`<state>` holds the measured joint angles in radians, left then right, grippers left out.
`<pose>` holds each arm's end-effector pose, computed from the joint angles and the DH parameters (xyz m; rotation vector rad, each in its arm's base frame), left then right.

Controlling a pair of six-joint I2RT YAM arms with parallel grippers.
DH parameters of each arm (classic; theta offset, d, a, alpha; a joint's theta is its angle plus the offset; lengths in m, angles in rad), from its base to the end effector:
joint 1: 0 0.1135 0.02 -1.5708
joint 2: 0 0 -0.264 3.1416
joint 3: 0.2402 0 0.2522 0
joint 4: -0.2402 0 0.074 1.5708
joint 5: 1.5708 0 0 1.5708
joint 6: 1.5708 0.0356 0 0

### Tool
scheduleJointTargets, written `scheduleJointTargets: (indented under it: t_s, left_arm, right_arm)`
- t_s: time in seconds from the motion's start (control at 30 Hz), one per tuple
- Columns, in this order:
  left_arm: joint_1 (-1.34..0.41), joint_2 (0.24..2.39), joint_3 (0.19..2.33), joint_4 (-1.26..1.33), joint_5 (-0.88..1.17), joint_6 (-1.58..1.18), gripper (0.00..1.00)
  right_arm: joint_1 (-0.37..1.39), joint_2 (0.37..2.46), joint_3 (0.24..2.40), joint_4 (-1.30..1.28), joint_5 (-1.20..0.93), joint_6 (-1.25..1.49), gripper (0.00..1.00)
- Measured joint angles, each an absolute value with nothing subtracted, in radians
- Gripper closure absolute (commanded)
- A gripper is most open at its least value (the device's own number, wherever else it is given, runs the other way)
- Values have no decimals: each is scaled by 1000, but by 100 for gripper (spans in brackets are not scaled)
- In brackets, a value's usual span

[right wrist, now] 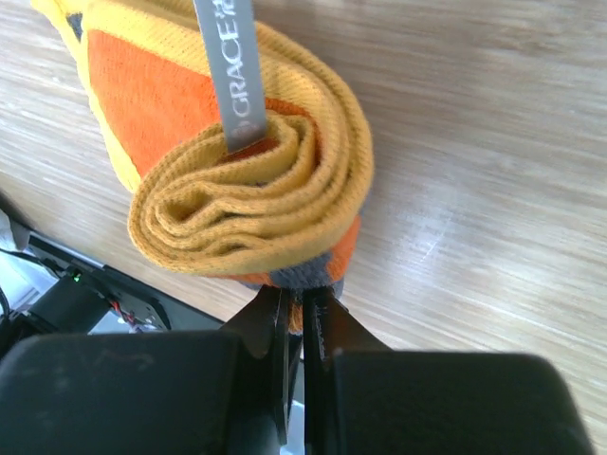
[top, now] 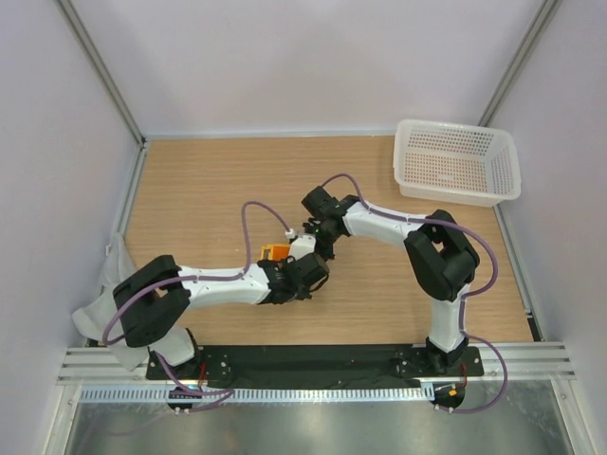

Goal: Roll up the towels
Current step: Roll the towel

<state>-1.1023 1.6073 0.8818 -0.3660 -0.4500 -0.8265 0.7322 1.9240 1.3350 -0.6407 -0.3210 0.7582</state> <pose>0.1500 -0.2621 0.1656 0.2053 2.4967 -0.1759 0.2784 0.2653 0.1734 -0.0450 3.0257 0.7132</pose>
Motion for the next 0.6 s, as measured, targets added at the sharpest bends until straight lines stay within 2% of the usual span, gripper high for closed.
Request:
scheduleJointTargets:
  t_s: [0.03,0.07,0.1,0.17,0.6]
  left_arm:
    - [-1085,1594,864,-347,-427,-832,100]
    - [-1070,1578,845,-327,-403,-834,100]
    - [-1058,1558,823,-305,-380,-833,100]
    - [-1030,1511,766,-249,-332,-832,100]
    - [-807,1163,427,7,-29,-833,100]
  right_arm:
    - [735,1922,1335,-644,-319,758,84]
    - [738,1920,1335,-645,-318,759,71]
    - [741,1918,1335,-645,-317,760,63]
    - [748,1911,1335,-665,-309,753,55]
    - [751,1900,1528,-828,-288,699,49]
